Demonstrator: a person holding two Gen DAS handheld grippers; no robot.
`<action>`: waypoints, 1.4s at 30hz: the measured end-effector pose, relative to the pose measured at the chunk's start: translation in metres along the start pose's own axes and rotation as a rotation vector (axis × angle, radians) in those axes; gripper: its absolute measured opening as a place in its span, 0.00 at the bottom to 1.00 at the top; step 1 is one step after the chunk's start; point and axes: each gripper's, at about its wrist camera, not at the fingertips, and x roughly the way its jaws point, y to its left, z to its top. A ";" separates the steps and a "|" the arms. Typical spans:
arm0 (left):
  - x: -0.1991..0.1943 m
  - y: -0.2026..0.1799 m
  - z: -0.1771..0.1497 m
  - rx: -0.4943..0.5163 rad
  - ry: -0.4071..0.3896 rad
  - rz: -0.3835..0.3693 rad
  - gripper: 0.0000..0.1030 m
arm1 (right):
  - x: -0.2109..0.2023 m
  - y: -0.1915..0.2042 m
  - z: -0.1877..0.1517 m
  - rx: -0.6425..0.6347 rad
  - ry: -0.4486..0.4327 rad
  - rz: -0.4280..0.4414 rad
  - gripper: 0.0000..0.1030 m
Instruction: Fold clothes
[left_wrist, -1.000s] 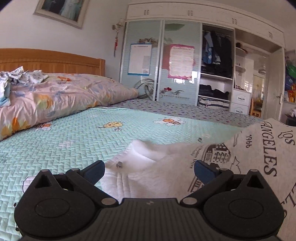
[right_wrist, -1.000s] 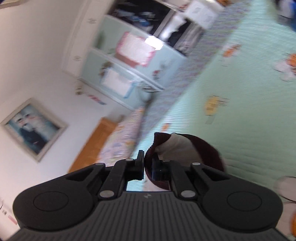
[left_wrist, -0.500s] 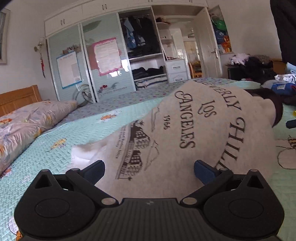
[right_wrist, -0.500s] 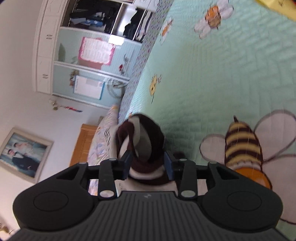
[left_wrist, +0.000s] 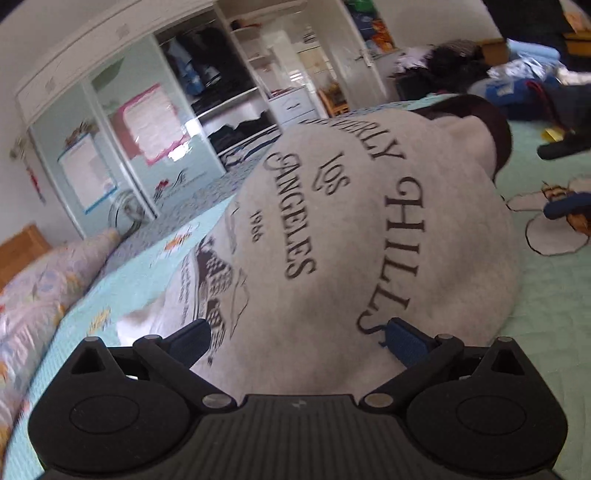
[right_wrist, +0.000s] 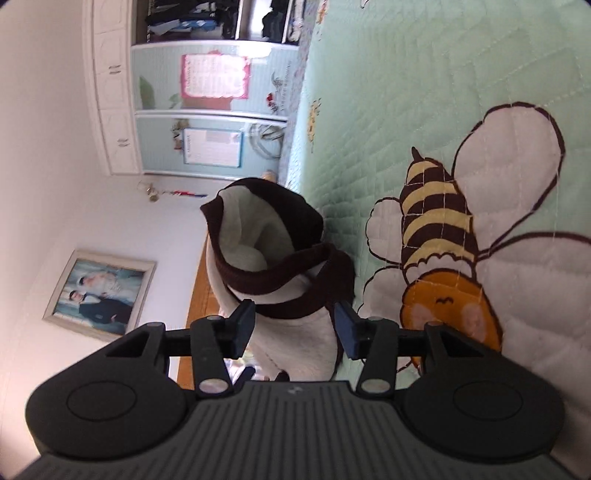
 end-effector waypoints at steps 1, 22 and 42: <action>0.003 0.001 0.002 0.003 0.009 -0.018 1.00 | 0.000 -0.001 0.000 -0.007 0.006 0.008 0.48; -0.010 0.043 0.070 -0.150 -0.045 -0.032 0.20 | -0.022 -0.012 0.005 -0.062 0.055 0.171 0.52; -0.071 -0.018 0.303 -0.029 -0.229 0.085 0.04 | -0.037 -0.013 0.015 -0.059 0.111 0.266 0.60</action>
